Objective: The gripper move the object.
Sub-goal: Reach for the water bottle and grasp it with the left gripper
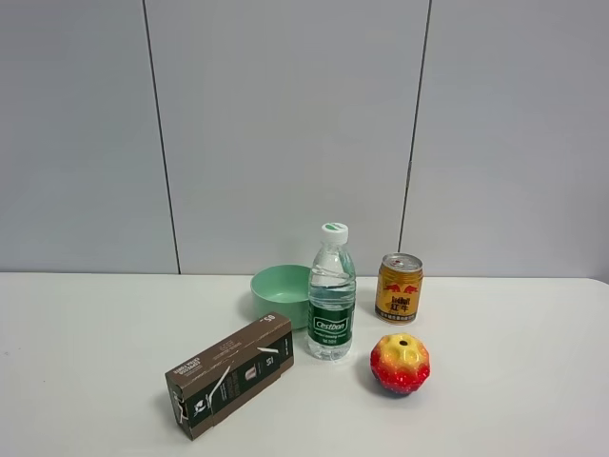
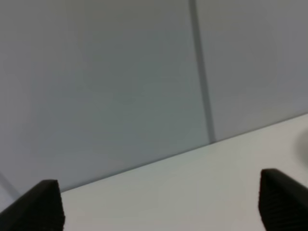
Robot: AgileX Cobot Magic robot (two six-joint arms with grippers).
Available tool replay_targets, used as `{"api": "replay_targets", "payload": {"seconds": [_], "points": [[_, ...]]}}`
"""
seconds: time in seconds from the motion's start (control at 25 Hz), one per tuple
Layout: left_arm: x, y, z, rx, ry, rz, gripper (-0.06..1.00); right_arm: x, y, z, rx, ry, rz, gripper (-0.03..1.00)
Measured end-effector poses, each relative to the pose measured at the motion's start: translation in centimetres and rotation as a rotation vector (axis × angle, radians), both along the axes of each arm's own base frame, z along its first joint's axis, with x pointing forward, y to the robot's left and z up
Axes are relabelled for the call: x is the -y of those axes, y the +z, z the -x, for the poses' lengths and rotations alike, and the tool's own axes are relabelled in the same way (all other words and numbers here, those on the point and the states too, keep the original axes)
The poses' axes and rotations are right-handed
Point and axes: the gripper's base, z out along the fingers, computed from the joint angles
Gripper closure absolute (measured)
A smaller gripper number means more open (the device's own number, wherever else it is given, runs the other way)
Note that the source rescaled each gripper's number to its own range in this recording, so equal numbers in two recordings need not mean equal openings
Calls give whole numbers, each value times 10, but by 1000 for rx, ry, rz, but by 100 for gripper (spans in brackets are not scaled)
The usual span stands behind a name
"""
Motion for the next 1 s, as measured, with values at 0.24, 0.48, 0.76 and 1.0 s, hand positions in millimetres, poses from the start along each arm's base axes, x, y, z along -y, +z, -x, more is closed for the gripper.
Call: {"api": "replay_targets", "payload": {"seconds": [0.24, 0.48, 0.76, 1.0], "points": [[48, -27, -41, -105, -169, 220, 34, 0, 0, 0, 0, 0, 0, -3], [91, -51, -67, -89, -343, 259, 34, 0, 0, 0, 0, 0, 0, -3], [125, -72, -77, -67, -511, 281, 34, 0, 0, 0, 0, 0, 0, -3], [145, -91, -78, -125, -585, 342, 34, 0, 0, 0, 0, 0, 0, -3]]}}
